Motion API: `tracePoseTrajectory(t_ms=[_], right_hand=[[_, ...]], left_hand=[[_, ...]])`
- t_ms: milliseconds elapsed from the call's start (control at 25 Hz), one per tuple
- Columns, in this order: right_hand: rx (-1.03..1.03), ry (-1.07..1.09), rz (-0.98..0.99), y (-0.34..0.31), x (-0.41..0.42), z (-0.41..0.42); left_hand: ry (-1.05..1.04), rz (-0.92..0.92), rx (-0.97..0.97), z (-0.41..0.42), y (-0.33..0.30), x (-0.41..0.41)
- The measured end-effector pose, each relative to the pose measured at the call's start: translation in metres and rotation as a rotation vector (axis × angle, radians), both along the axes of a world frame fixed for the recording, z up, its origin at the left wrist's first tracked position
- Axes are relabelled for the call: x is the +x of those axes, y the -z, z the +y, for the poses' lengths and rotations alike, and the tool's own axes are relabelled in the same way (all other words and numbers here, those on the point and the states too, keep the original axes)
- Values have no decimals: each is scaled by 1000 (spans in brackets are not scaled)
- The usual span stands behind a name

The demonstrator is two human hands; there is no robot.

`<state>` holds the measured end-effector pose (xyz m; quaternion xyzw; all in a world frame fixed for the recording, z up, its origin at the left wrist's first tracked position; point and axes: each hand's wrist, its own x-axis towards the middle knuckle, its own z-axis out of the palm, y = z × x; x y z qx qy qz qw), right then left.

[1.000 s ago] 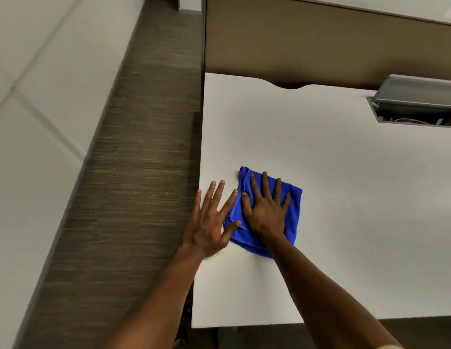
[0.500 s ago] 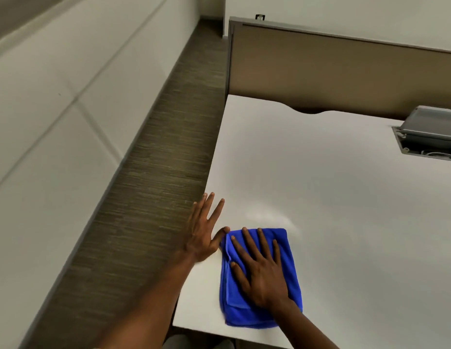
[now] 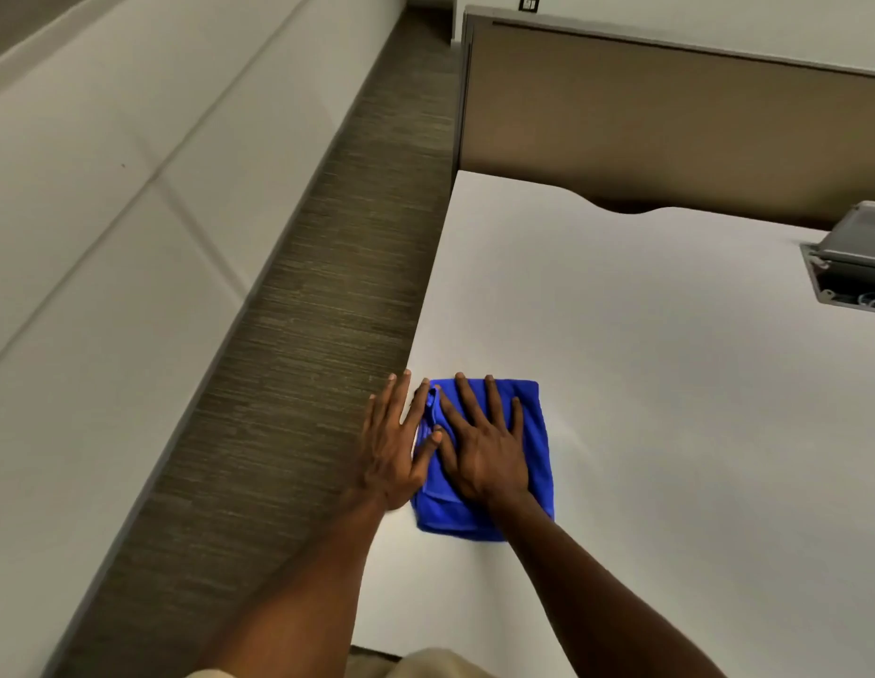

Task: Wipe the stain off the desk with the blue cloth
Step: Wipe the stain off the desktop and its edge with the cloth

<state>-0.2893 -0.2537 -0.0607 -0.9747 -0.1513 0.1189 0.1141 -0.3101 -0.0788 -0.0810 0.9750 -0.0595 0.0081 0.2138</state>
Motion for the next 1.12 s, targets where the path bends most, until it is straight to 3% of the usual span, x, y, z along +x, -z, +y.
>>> tracePoseTrajectory(t_ms=[160,400,800,1120], right_hand=[[1,23,-21,2,33,-8],[-14,333,-37,6,34,-74],[-35,305,-34,12,-141,-60],[-28,272,-15,1,-26,-81]], left_hand=[[1,12,23,1,4,1],[15,4,-7,0,10,2],[244,-61,57,3,24,9],[232,-40,38,3,22,11]])
